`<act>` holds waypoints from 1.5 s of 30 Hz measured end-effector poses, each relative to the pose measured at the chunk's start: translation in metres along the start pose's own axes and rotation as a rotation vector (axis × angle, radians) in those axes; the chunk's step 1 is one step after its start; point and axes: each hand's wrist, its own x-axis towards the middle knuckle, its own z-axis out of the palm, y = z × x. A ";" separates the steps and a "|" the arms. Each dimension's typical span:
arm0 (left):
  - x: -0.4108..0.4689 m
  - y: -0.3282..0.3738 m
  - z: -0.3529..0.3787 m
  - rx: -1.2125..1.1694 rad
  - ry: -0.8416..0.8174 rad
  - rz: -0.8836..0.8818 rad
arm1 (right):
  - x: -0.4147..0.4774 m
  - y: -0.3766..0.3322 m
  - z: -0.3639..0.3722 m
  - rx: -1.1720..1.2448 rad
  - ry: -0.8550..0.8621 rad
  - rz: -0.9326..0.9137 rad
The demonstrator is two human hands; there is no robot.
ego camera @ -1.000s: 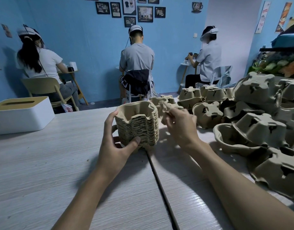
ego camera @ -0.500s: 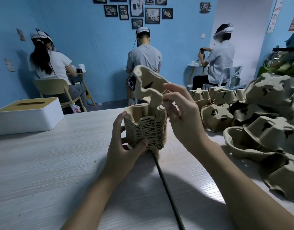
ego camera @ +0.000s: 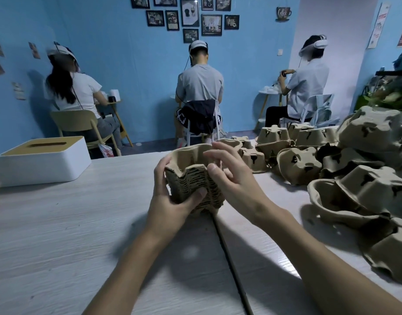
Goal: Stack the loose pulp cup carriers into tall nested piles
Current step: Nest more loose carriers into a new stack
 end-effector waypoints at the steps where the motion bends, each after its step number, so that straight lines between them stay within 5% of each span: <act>1: 0.003 0.000 -0.004 0.020 -0.002 -0.006 | 0.001 0.001 0.002 0.041 -0.016 0.000; 4: 0.011 -0.005 -0.018 0.059 0.000 -0.023 | 0.010 0.008 0.005 0.145 0.016 0.036; 8: 0.019 -0.009 -0.036 0.040 0.016 -0.034 | 0.042 0.042 0.010 -0.259 0.177 0.109; 13: 0.019 -0.017 -0.041 0.009 -0.006 -0.032 | 0.078 0.083 0.017 -0.711 0.137 0.224; 21: 0.019 -0.025 -0.040 0.031 0.023 -0.007 | 0.119 0.115 0.028 -0.992 0.053 0.262; 32: 0.017 -0.020 -0.042 0.026 0.034 -0.018 | 0.100 0.107 0.023 -1.044 -0.121 0.126; 38: 0.014 -0.015 -0.046 0.032 0.028 -0.022 | 0.101 0.117 0.021 -0.675 -0.089 0.285; 45: 0.016 -0.018 -0.046 0.029 0.024 -0.013 | 0.106 0.125 0.029 -0.805 -0.072 0.274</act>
